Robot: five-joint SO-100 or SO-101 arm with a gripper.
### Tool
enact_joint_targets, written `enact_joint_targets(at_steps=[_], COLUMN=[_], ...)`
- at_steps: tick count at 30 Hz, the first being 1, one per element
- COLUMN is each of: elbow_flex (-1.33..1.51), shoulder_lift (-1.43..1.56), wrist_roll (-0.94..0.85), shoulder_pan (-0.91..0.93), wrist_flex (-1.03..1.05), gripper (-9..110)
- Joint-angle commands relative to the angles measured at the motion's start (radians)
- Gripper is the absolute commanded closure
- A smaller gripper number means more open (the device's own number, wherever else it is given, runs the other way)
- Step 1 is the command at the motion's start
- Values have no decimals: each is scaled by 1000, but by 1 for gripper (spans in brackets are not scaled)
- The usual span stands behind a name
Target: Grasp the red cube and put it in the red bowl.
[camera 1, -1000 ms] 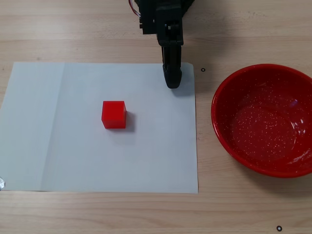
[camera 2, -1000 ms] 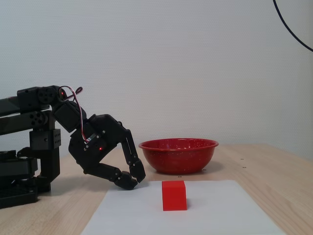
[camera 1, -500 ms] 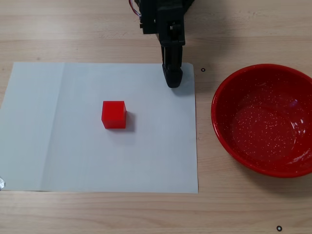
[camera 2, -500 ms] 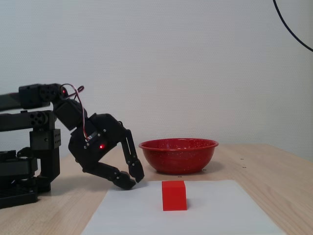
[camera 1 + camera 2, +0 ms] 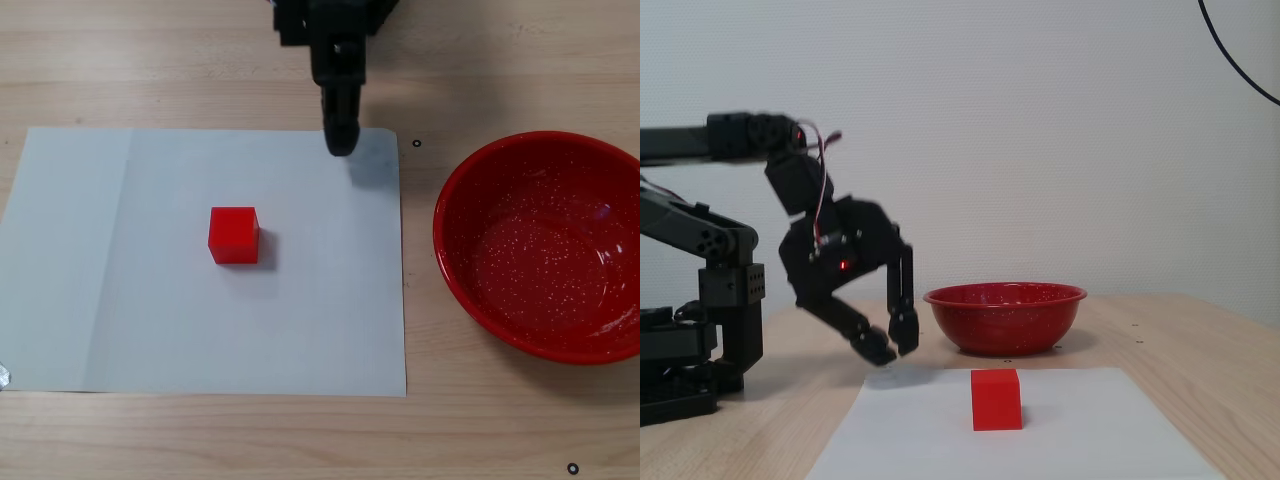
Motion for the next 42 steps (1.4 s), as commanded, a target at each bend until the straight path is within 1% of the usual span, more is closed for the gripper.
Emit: enact_joint_targets(at_steps=[1, 18, 25, 35, 40, 42], elbow_flex=[-155, -637, -884, -1135, -1195, -1213], shoulder_lift=[-48, -468, -657, -845, -907, -927], wrist_roll=[17, 212, 198, 202, 215, 222], shoulder_pan=[-17, -176, -249, -321, -330, -328], wrist_flex=[26, 190, 310, 439, 474, 476], gripper=[101, 101, 101, 101, 90, 84])
